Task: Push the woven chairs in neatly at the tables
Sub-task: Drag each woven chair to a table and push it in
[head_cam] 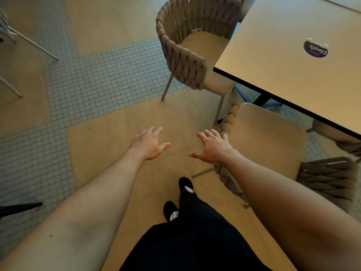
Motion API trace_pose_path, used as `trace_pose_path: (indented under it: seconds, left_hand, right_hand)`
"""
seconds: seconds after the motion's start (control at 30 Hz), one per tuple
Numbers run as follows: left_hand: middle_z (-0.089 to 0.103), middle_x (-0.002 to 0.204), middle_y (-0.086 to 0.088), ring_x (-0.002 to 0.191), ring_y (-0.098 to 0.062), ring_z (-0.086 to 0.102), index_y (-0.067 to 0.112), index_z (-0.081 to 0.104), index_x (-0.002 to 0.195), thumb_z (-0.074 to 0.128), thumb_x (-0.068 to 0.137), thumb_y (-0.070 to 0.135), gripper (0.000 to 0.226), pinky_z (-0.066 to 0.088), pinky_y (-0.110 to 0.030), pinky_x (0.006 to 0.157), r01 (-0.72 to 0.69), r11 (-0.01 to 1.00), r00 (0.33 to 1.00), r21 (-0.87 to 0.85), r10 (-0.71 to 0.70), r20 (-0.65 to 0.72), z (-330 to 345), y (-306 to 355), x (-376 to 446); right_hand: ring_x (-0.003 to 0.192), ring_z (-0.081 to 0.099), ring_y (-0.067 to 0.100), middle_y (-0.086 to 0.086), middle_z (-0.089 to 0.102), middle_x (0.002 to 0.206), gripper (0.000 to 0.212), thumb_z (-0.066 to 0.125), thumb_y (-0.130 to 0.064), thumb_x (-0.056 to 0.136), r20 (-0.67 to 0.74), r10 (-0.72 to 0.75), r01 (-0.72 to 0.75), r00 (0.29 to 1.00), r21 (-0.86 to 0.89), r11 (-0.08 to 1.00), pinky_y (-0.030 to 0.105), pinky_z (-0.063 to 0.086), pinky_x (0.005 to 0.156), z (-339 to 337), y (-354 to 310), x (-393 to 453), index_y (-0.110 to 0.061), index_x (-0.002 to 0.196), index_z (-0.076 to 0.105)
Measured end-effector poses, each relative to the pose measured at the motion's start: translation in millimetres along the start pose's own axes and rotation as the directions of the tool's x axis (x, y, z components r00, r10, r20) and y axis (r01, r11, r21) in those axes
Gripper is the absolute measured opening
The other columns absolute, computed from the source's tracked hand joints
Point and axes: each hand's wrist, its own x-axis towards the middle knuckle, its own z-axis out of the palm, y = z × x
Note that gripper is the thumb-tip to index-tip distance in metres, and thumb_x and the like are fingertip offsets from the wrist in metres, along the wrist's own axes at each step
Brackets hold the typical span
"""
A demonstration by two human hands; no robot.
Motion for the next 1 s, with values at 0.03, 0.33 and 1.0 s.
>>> trace_pose_path:
  seconds: [0.03, 0.33, 1.0]
  left_hand:
    - [0.021, 0.165, -0.004, 0.149, -0.025, 0.023, 0.027, 0.017, 0.160, 0.043, 0.097, 0.065, 0.078, 0.030, -0.047, 0.117, 0.001, 1.000, 1.000, -0.002, -0.001, 0.001, -5, -4, 7]
    - [0.023, 0.165, -0.003, 0.149, -0.025, 0.025, 0.028, 0.016, 0.160, 0.045, 0.096, 0.064, 0.079, 0.031, -0.046, 0.118, 0.031, 0.999, 0.999, -0.013, -0.031, 0.006, -50, -36, 88]
    - [0.027, 0.163, -0.002, 0.149, -0.023, 0.025, 0.026, 0.020, 0.159, 0.046, 0.094, 0.066, 0.081, 0.029, -0.047, 0.118, -0.032, 0.999, 0.999, 0.000, 0.032, -0.034, -206, -183, 295]
  right_hand:
    - [0.156, 0.011, 0.031, 0.004, 0.024, 0.166, 0.094, 0.052, -0.078, 0.087, 0.004, -0.003, 0.003, 1.000, -0.001, 1.000, 0.061, 0.019, 0.121, -4, -3, 9, -0.025, 0.160, 0.024]
    - [0.156, 0.009, 0.031, 0.005, 0.023, 0.167, 0.096, 0.053, -0.078, 0.087, -0.004, -0.015, 0.015, 1.000, -0.004, 1.000, 0.062, 0.014, 0.121, -53, -17, 103, -0.026, 0.161, 0.023]
    - [0.155, 0.014, 0.029, 0.004, 0.029, 0.164, 0.095, 0.052, -0.080, 0.085, -0.035, 0.053, -0.050, 0.998, 0.064, 0.997, 0.060, 0.020, 0.121, -192, -108, 335, -0.024, 0.157, 0.028]
